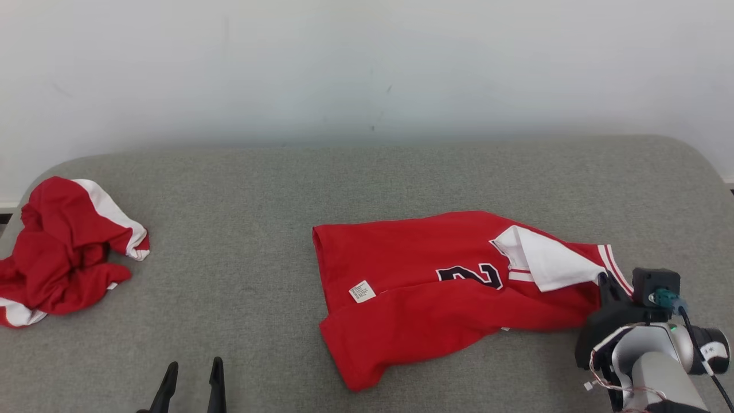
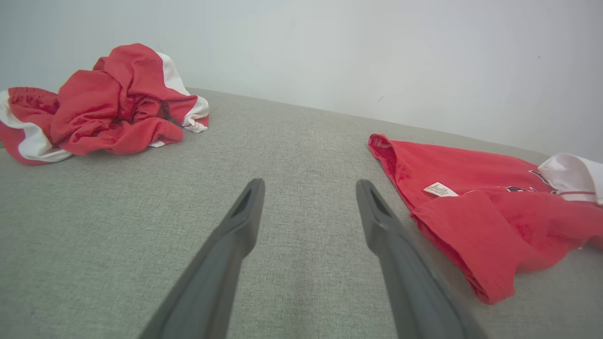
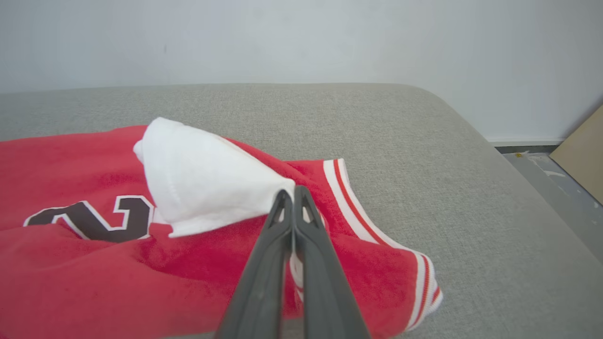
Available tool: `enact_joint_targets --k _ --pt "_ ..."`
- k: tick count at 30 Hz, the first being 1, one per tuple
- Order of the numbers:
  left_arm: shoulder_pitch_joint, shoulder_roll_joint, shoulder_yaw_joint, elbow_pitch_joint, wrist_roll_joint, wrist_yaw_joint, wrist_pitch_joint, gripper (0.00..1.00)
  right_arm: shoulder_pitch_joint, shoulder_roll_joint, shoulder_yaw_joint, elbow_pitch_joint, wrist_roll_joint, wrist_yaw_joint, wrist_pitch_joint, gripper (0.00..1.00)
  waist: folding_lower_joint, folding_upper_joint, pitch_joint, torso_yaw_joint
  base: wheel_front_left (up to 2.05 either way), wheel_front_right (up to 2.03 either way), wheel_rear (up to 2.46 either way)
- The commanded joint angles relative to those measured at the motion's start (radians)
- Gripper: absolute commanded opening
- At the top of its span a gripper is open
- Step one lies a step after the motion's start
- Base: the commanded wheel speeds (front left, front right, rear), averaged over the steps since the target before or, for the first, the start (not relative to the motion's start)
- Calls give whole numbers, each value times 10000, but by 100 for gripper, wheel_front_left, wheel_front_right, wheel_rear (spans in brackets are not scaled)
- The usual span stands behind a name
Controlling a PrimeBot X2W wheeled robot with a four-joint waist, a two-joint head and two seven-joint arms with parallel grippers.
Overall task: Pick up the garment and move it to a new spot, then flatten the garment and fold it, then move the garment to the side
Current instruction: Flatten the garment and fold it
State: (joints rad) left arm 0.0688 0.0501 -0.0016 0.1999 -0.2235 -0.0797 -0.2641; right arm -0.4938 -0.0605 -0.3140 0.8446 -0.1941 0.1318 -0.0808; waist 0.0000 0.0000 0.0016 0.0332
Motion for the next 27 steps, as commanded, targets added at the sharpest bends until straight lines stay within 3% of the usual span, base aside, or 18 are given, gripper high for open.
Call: enact_joint_targets --k 1,7,12,18,24,25,26,27 --pt "173 5 38 -66 -61 59 -5 100 574 47 91 -544 332 -22 26 0 0 0 -267 -315 0 0 0" --pt "271 5 22 -112 -118 80 -5 100 1718 60 361 -2051 823 -22 667 0 0 0 -391 -515 0 0 0" --pt "343 5 -19 -78 -125 93 -5 100 2717 27 1265 -3879 2355 -22 1368 0 0 0 -517 -545 0 0 0" --pt "405 6 -83 -76 -143 105 -5 100 4138 -1217 2634 -5792 3709 -22 3344 0 0 0 -615 -524 0 0 0" --pt "391 5 -134 -78 -207 149 -5 100 5063 -2113 2537 -6670 3736 -22 5153 0 0 0 -638 -497 0 0 0" --pt "386 6 -143 -85 -217 158 -5 100 5136 -2118 2424 -6780 3663 -22 5355 40 0 0 -631 -491 0 0 0" --pt "382 6 -150 -91 -222 162 -5 100 5192 -2090 2319 -6855 3597 -22 5525 100 0 0 -624 -483 0 0 0" --pt "381 8 -151 -92 -225 165 -5 100 5239 -2028 2199 -6937 3530 -22 5649 100 0 0 -618 -475 0 0 0"
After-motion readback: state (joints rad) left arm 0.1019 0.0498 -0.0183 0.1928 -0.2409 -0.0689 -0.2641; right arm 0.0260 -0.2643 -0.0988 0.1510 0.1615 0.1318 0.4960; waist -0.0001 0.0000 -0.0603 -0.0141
